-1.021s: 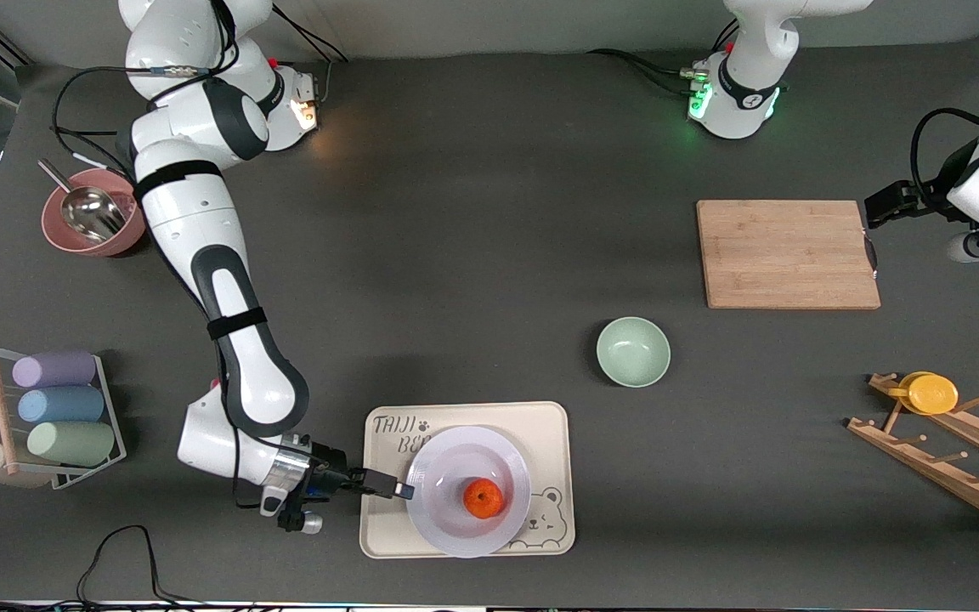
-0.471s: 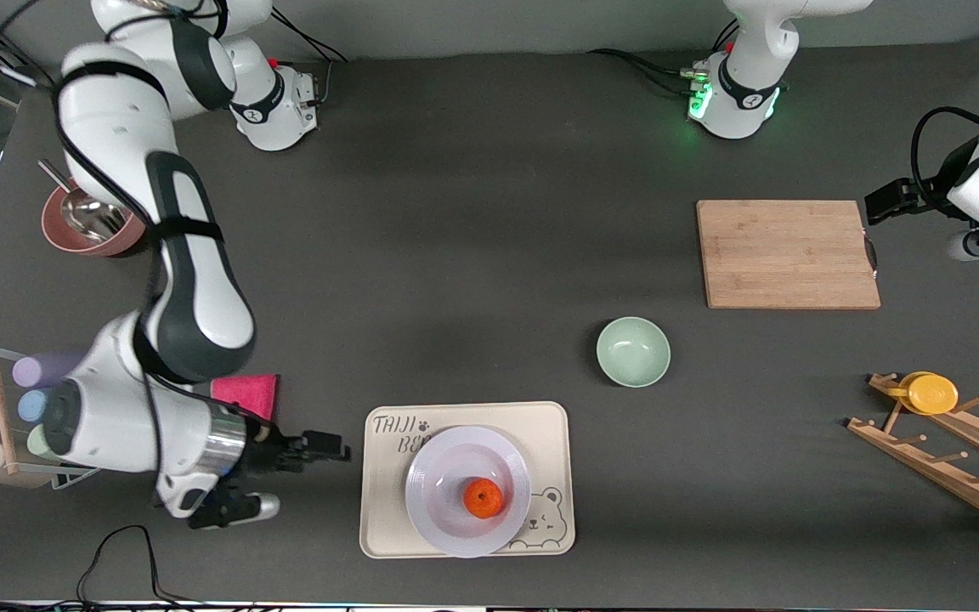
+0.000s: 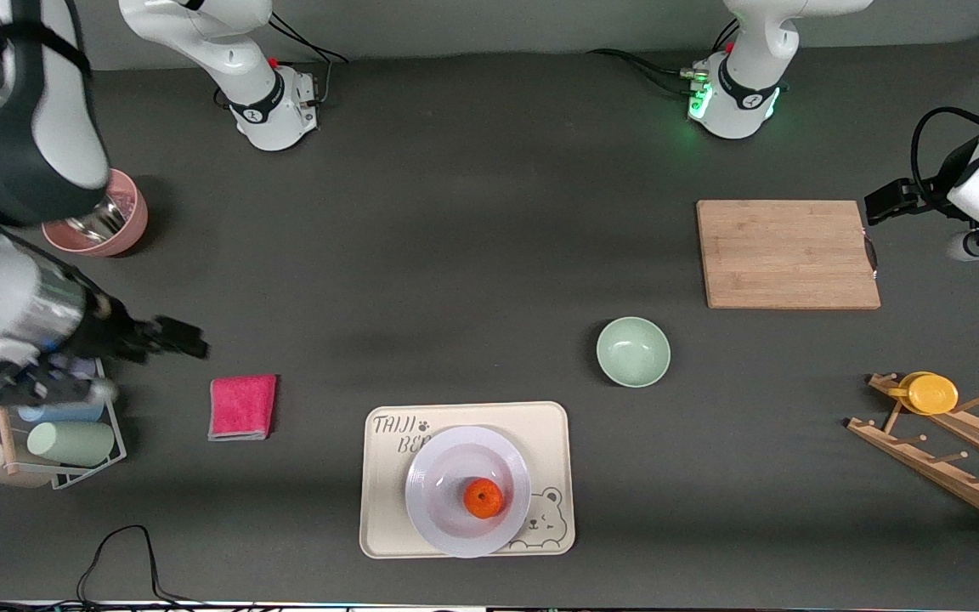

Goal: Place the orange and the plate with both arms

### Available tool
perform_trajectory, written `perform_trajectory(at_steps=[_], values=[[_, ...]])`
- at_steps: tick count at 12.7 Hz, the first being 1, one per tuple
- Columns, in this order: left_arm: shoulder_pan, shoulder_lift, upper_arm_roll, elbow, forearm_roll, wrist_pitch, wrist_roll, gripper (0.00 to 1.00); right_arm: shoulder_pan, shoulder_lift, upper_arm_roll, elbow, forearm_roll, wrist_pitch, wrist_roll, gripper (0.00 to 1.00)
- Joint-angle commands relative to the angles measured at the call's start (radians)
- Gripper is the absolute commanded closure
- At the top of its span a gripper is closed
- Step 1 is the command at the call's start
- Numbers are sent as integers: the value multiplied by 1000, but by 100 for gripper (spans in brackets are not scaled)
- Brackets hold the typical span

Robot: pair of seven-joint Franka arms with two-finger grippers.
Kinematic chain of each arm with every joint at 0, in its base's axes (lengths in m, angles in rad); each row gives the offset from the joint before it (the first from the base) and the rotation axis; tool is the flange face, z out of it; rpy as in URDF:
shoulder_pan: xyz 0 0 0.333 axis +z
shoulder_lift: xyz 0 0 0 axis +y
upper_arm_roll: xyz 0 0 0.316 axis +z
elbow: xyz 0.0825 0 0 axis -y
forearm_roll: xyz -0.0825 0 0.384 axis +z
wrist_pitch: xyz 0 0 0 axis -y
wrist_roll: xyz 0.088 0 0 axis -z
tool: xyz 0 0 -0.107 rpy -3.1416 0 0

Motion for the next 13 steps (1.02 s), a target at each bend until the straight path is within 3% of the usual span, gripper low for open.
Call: perform_trajectory(at_steps=[1,4,6,9,13], values=[[-2,-2,3,11,-11,-21,-14,0,-50,-217,9,-294,-32,105,22,0],[-2,-5,3,12,-11,-33,-13,0,-93,-285,19,-339,-84,96,13,0],[-2,-5,5,14,-12,-34,-13,0,-105,-258,91,-286,-184,75,28,0],[-3,-5,3,14,-21,-34,-14,0,-123,-252,125,-226,-180,-26,42,0],[-3,-5,3,14,-24,-38,-14,0,-126,-331,156,-288,-106,-48,113,0]])
